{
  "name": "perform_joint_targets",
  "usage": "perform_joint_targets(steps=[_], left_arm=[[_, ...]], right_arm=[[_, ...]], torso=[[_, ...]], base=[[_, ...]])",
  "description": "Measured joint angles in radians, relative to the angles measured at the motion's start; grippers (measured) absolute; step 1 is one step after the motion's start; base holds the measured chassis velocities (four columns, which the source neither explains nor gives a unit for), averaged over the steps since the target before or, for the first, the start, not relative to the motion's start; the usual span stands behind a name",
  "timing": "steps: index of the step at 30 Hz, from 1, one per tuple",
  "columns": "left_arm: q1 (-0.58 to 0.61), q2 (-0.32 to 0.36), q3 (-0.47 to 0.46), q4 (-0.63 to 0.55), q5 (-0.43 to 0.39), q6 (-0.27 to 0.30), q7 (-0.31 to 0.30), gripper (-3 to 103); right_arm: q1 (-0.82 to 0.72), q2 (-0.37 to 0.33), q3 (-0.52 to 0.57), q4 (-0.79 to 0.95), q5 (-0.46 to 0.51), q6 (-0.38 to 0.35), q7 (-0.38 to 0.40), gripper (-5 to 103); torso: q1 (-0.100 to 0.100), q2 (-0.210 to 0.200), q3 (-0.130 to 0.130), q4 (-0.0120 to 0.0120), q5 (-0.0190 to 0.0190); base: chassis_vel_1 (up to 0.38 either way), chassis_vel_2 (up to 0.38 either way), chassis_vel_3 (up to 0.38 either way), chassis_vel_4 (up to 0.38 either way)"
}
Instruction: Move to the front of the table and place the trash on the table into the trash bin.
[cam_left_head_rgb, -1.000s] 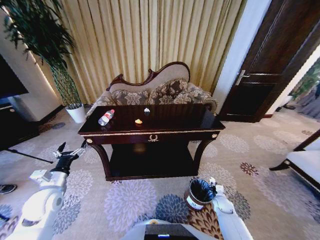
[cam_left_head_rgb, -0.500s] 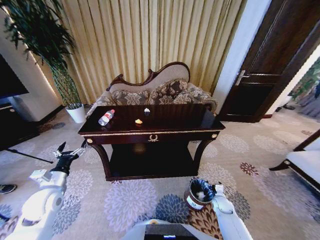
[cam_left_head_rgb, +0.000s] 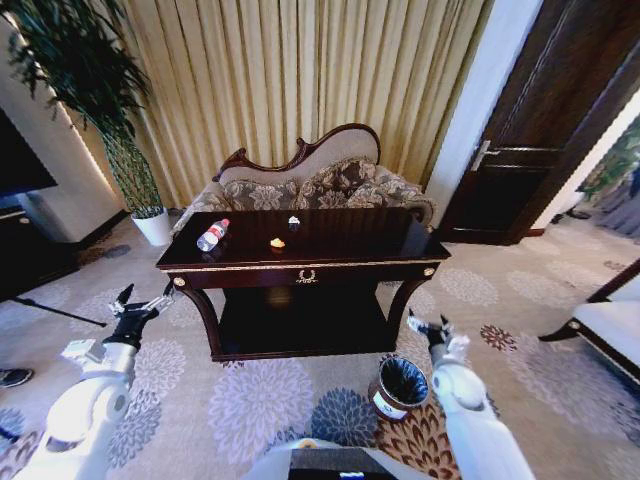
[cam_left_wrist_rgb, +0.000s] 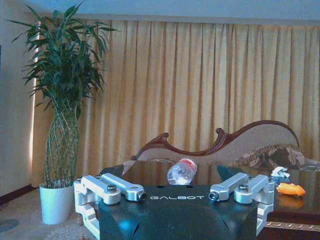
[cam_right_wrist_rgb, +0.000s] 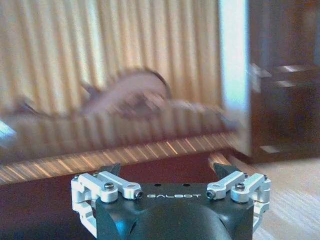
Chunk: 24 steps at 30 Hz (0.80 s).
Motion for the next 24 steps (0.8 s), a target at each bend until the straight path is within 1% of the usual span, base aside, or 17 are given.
perform_joint_targets(steps=[1, 2, 3, 4, 5, 6, 8, 14, 17, 18, 20, 24], left_arm=[[-0.001, 0.000, 0.000, -0.004, 0.000, 0.001, -0.001, 100], [-0.001, 0.000, 0.000, -0.004, 0.000, 0.001, -0.001, 100], [-0.001, 0.000, 0.000, -0.008, 0.000, 0.002, -0.002, 100], [-0.001, 0.000, -0.001, -0.009, 0.000, 0.002, -0.002, 100], [0.002, 0.000, -0.005, -0.016, -0.001, 0.003, -0.003, 100], [0.002, 0.000, -0.005, -0.016, -0.001, 0.003, -0.003, 100], [0.008, 0.002, -0.013, -0.023, -0.005, 0.004, -0.003, 100], [0.008, 0.005, -0.016, -0.028, -0.012, 0.013, -0.004, 100], [0.004, 0.005, -0.018, -0.047, -0.029, 0.041, -0.011, 100], [0.004, 0.005, -0.018, -0.047, -0.029, 0.041, -0.011, 100], [0.000, 0.012, -0.027, -0.069, -0.043, 0.079, -0.030, 100], [-0.002, 0.025, -0.044, -0.082, -0.051, 0.113, -0.039, 100]], right_arm=[[0.000, -0.014, -0.009, 0.068, 0.023, -0.018, 0.000, 100], [0.000, -0.014, -0.009, 0.068, 0.023, -0.018, 0.000, 100], [0.000, -0.028, -0.018, 0.122, 0.040, -0.030, 0.000, 100], [-0.001, -0.032, -0.020, 0.138, 0.045, -0.033, 0.000, 100], [-0.004, -0.053, -0.026, 0.198, 0.057, -0.041, 0.000, 100], [-0.004, -0.053, -0.026, 0.198, 0.057, -0.041, 0.000, 100], [-0.015, -0.080, -0.023, 0.268, 0.077, -0.050, 0.000, 100], [-0.038, -0.101, -0.003, 0.296, 0.087, -0.052, 0.000, 100], [-0.042, -0.101, -0.001, 0.282, 0.071, -0.052, 0.000, 100], [-0.042, -0.101, -0.001, 0.282, 0.071, -0.052, 0.000, 100], [-0.041, -0.095, -0.010, 0.260, 0.050, -0.052, 0.000, 100], [-0.038, -0.084, -0.020, 0.235, 0.028, -0.051, 0.000, 100]], torso=[[0.000, 0.000, 0.000, 0.0002, -0.0002], [0.000, 0.000, 0.000, 0.0002, -0.0002], [0.000, 0.000, 0.000, 0.0003, -0.0002], [0.000, 0.000, 0.000, 0.0002, -0.0003], [0.000, 0.000, 0.000, 0.0002, 0.0001], [0.000, 0.000, 0.000, 0.0002, 0.0001], [0.000, 0.000, 0.000, 0.0001, 0.0000], [0.000, 0.000, 0.000, 0.0000, 0.0000], [0.000, 0.000, 0.000, 0.0000, 0.0001], [0.000, 0.000, 0.000, 0.0000, 0.0001], [0.000, 0.000, 0.000, 0.0000, 0.0002], [0.000, 0.000, 0.000, 0.0001, 0.0003]], base=[[0.000, 0.000, 0.000, 0.000], [0.000, 0.000, 0.000, 0.000], [0.000, 0.000, 0.000, 0.000], [0.000, 0.000, 0.000, 0.000], [0.000, 0.000, 0.000, 0.000], [0.000, 0.000, 0.000, 0.000], [0.000, 0.000, 0.000, 0.000], [0.000, 0.000, 0.000, 0.000], [0.000, 0.000, 0.000, 0.000], [0.000, 0.000, 0.000, 0.000], [0.000, 0.000, 0.000, 0.000], [0.000, 0.000, 0.000, 0.000]])
